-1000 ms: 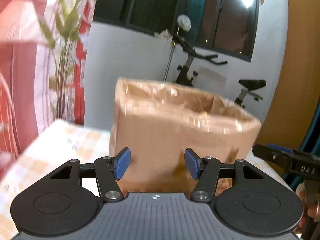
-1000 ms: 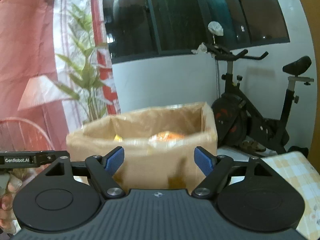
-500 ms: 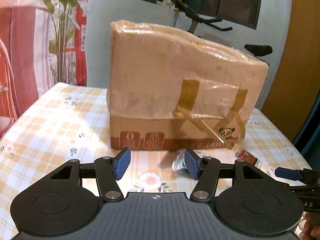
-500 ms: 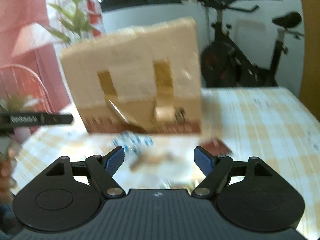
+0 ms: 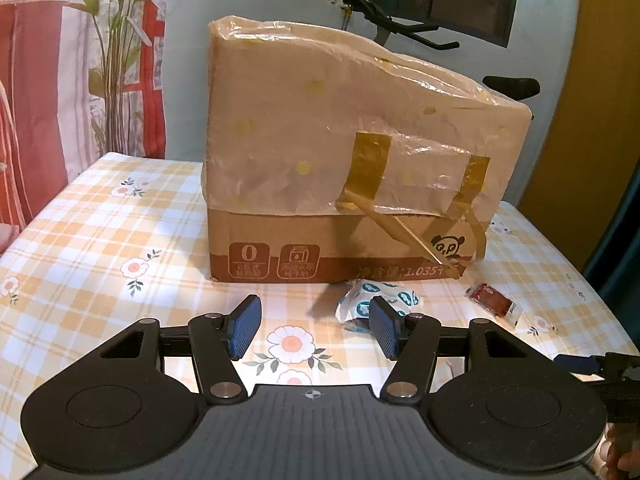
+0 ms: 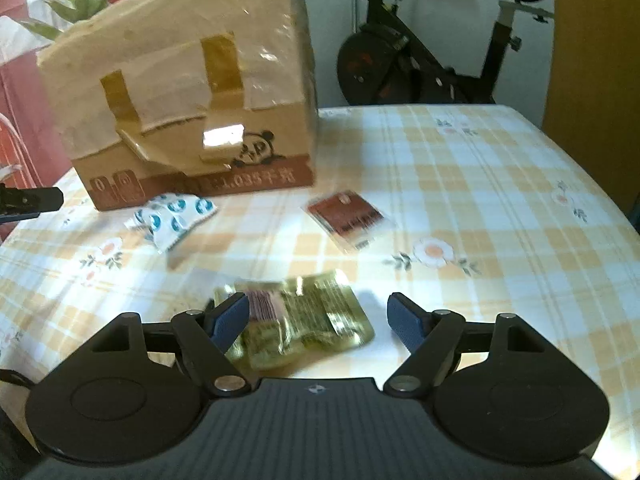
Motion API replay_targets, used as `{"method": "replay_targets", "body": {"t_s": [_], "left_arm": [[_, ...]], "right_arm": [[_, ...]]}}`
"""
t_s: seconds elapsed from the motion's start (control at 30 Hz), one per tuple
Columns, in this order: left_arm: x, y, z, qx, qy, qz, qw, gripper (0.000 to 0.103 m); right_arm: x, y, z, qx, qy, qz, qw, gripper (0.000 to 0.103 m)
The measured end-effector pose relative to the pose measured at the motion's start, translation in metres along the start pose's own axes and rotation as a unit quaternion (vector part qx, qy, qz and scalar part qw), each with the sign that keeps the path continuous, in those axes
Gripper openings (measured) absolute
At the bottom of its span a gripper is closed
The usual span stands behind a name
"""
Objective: Organize snacks
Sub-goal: 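Move both grippers back from the box to the remaining snacks, then grasp the gold foil snack pack with the right gripper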
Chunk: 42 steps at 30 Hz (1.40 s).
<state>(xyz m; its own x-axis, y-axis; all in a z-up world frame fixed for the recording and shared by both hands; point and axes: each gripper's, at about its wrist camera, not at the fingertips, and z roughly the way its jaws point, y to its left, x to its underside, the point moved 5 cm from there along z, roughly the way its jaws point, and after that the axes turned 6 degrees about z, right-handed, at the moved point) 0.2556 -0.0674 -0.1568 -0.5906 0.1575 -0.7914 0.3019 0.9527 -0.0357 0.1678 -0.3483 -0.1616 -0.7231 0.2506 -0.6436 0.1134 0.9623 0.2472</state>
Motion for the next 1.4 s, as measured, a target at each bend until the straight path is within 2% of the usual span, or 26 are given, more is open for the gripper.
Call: {"method": "replay_targets", "body": {"t_s": [0.27,0.7,0.8,0.93,1.07,1.13,1.23,1.4], "left_arm": [[0.001,-0.001,0.001,0.004,0.004,-0.001,1.0,0.062],[0.001,0.001,0.001,0.006,0.0,-0.005,1.0,0.062],[0.001,0.002,0.001,0.004,0.002,-0.006,1.0,0.062],[0.002,0.004,0.0,0.002,0.001,-0.008,1.0,0.062],[0.002,0.003,0.002,0.005,0.003,-0.01,0.9999,0.062],[0.003,0.002,0.002,0.008,0.002,-0.009,0.9999,0.062],[0.004,0.001,0.003,0.009,0.003,-0.008,0.9999,0.062],[0.006,0.002,0.004,0.009,0.007,-0.012,0.9999,0.062]], "right_arm": [[0.006,0.011,0.007,-0.019,0.02,-0.013,1.0,0.076],[-0.003,0.05,0.035,-0.055,0.018,-0.079,0.995,0.074],[-0.007,0.057,0.045,-0.049,0.013,-0.096,0.994,0.074],[-0.015,0.053,0.046,-0.063,0.017,-0.076,0.995,0.072],[-0.026,0.044,0.027,-0.077,-0.008,-0.075,0.994,0.074],[-0.028,0.042,0.023,-0.079,0.006,-0.097,0.992,0.074],[-0.025,0.04,0.018,-0.05,0.019,-0.156,0.986,0.074],[-0.01,0.04,0.016,-0.033,0.044,-0.235,0.97,0.074]]}}
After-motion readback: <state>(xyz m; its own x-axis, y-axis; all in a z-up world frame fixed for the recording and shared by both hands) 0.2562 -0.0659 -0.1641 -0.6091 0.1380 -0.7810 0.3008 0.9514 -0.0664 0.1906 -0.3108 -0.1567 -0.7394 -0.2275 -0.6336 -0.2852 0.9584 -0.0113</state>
